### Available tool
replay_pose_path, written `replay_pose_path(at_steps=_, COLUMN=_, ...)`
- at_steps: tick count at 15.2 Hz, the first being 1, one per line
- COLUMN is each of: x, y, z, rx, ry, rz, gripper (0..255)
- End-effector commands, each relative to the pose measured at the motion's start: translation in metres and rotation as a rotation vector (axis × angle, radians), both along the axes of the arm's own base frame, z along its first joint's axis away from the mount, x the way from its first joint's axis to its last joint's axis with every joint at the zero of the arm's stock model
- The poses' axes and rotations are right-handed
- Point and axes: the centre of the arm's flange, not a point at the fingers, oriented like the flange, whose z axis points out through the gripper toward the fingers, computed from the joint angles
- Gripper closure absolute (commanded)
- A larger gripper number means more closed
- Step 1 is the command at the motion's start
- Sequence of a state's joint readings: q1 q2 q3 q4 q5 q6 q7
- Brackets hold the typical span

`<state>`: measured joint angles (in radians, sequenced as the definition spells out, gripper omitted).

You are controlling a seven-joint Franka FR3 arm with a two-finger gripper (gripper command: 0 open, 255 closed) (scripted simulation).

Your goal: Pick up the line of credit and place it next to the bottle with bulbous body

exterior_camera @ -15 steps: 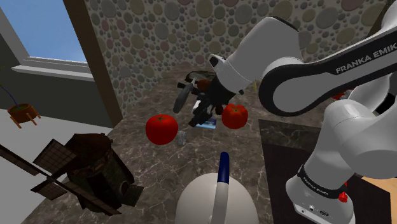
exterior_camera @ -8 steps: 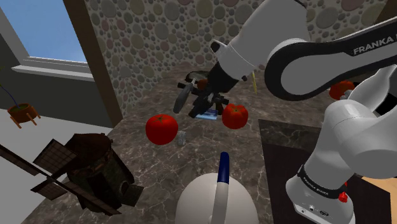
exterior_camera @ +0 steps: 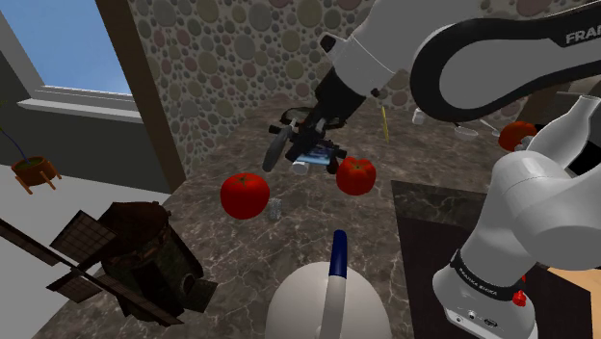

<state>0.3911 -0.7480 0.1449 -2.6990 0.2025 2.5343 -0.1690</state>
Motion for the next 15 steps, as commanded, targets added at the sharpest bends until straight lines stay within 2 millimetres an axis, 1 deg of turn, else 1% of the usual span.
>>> replay_pose_path(at_steps=1, x=-0.001, y=0.000, z=0.012, rx=0.000, ry=0.000, rz=0.000, gripper=255)
replay_pose_path(at_steps=15, x=-0.001, y=0.000, z=0.086, rx=0.000, ry=0.000, rz=0.000, gripper=255)
